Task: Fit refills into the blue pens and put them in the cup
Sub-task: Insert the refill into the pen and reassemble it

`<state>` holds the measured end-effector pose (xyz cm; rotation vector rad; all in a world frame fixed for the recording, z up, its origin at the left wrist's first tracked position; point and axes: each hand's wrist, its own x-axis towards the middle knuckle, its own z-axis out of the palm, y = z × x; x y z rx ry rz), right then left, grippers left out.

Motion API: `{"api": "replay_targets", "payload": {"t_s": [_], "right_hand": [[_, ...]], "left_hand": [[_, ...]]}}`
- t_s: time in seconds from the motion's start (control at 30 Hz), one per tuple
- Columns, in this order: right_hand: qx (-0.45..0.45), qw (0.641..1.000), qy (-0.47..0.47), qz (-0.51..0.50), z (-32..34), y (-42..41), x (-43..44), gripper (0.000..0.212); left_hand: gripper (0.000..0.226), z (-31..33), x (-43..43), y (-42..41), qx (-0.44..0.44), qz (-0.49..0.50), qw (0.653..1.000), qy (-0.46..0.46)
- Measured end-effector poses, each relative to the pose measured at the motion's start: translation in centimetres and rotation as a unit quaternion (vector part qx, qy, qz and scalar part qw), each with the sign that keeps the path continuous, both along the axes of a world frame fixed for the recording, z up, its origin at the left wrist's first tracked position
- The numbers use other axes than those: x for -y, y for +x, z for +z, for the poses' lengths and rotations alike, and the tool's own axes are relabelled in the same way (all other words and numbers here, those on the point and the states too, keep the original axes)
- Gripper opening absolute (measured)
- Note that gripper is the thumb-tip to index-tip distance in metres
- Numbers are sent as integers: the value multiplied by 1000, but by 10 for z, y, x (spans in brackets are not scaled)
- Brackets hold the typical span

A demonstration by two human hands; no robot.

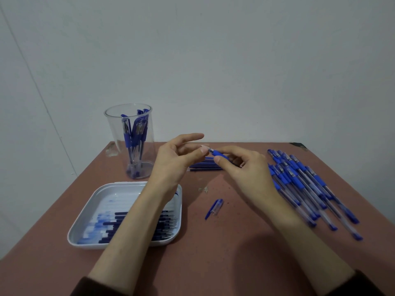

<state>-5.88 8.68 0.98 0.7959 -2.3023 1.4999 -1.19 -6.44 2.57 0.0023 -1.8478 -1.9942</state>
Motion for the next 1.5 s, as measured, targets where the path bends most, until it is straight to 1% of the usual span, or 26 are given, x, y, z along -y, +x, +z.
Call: {"api": "replay_targets", "payload": {"t_s": [0.07, 0.1, 0.17, 0.2, 0.23, 0.37, 0.47, 0.57, 0.63, 0.73, 0.83, 0.9, 0.97, 1.0, 1.07, 1.1, 1.17, 1.2, 1.27, 1.33, 1.4, 1.5], "right_hand": [[89, 994, -47, 47, 4, 3, 2, 11], [150, 983, -74, 77, 7, 5, 3, 14], [260, 948, -132, 125, 11, 7, 4, 17], [292, 934, -152, 138, 13, 8, 5, 14], [304, 928, -162, 144, 13, 8, 5, 11], [285, 932, -160, 154, 13, 8, 5, 14], [322, 910, -185, 184, 13, 7, 4, 9], [335, 901, -188, 202, 13, 7, 3, 19], [325, 905, -191, 198, 13, 6, 4, 22], [308, 912, -196, 189, 12, 6, 5, 19], [287, 921, -188, 186, 12, 6, 5, 17], [266, 933, -174, 170, 10, 6, 6, 17], [229, 950, -147, 151, 8, 5, 5, 11], [206, 960, -130, 141, 7, 5, 6, 11], [169, 973, -105, 120, 5, 5, 6, 18], [164, 974, -106, 116, 5, 5, 6, 16], [188, 965, -126, 134, 5, 4, 6, 6], [208, 957, -137, 147, 6, 4, 6, 5], [229, 951, -128, 164, 6, 4, 6, 11], [211, 962, -82, 154, 5, 5, 6, 9], [187, 971, -55, 136, 3, 6, 6, 15], [196, 966, -93, 139, 4, 4, 6, 7]], "left_hand": [[27, 1, 0, 0, -9, -9, 1000, 11], [27, 1, 0, 1, -12, -15, 1000, 15], [26, 2, -1, 1, -16, -31, 999, 28], [26, 2, -1, 1, -19, -34, 999, 36], [26, 2, -1, 0, -24, -31, 998, 44], [28, 2, -1, 0, -32, -24, 997, 66], [31, 3, 0, 1, -23, -52, 995, 84], [34, 4, 1, 1, -11, -82, 991, 108], [31, 4, 1, 1, -5, -86, 990, 111], [27, 2, 0, 0, 12, -71, 993, 93], [34, -1, -1, -1, 25, -52, 996, 61], [37, -2, -2, -2, 24, -38, 998, 51], [35, -3, -1, -2, 20, -21, 998, 54], [33, -3, 0, -3, 21, -13, 998, 58], [22, -3, 1, -4, 25, 0, 997, 68], [18, -3, 1, -4, 26, 2, 997, 69], [16, -2, 1, -4, 25, 1, 998, 65], [17, -2, 1, -4, 23, 1, 997, 67], [20, -2, 0, -4, 24, 5, 997, 74], [22, -3, 0, -4, 32, 16, 996, 81], [20, -3, 0, -4, 40, 21, 995, 88], [23, -1, 0, -3, 42, 8, 994, 101]]}}
